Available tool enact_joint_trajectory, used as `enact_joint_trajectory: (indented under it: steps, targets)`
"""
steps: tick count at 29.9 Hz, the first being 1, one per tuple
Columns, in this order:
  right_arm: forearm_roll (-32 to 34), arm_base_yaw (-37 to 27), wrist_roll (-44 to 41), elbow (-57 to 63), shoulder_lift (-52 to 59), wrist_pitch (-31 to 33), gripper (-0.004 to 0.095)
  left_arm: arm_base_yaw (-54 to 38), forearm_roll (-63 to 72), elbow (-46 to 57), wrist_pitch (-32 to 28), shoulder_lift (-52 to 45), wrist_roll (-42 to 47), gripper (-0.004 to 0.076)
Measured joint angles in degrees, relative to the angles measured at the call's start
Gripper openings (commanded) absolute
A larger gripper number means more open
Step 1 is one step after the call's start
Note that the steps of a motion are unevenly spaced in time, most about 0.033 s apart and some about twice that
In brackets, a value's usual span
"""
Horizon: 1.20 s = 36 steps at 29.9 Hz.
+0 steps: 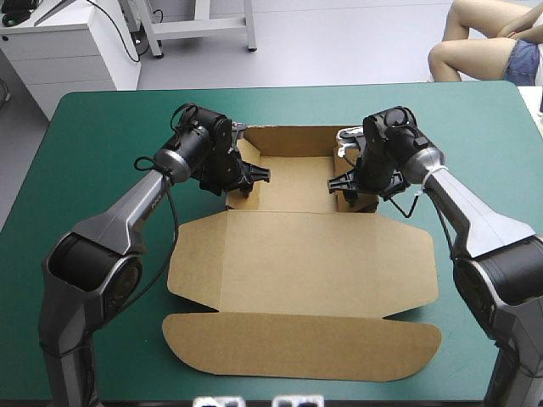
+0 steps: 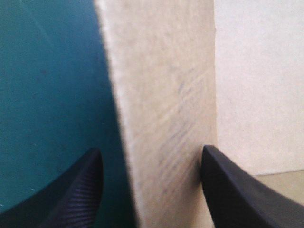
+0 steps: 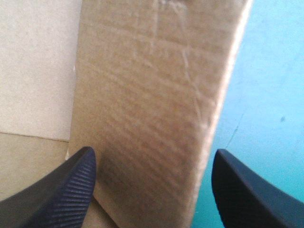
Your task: Fold the box
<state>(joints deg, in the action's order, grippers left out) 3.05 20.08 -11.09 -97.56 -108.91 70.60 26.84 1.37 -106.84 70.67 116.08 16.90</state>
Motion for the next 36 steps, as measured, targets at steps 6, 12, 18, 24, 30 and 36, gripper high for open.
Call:
enact_joint_trajectory:
  steps: [6, 12, 18, 24, 30, 36]
  targets:
    - [1.3, 0.0, -1.2, -4.3, -0.1, 0.0, 0.0648, 0.0, -4.9, -6.1, 0.2, -1.1, -5.1, 0.0429]
    - [1.5, 0.0, -2.1, -12.1, -0.1, 0.2, 0.0648, 0.0, -9.3, -12.1, 0.2, -5.5, -8.8, 0.0237]
    - [1.5, 0.0, -2.4, -15.2, 2.0, 0.5, 0.0648, 0.0, -7.0, -12.7, 0.2, -14.8, -9.4, -0.0008]
    - [1.5, 0.0, -2.2, -13.1, 5.3, 0.8, 0.0648, 0.0, -5.1, -6.2, 0.2, -26.8, -10.3, -0.0008]
    - [1.5, 0.0, -1.9, -8.1, 5.7, 0.8, 0.0648, 0.0, -5.9, 7.8, 0.3, -39.8, -11.8, -0.0008]
    - [1.5, 0.0, -1.8, -2.6, 5.7, -0.5, 0.0648, 0.0, -5.9, 26.6, -0.4, -53.2, -12.9, -0.0008]
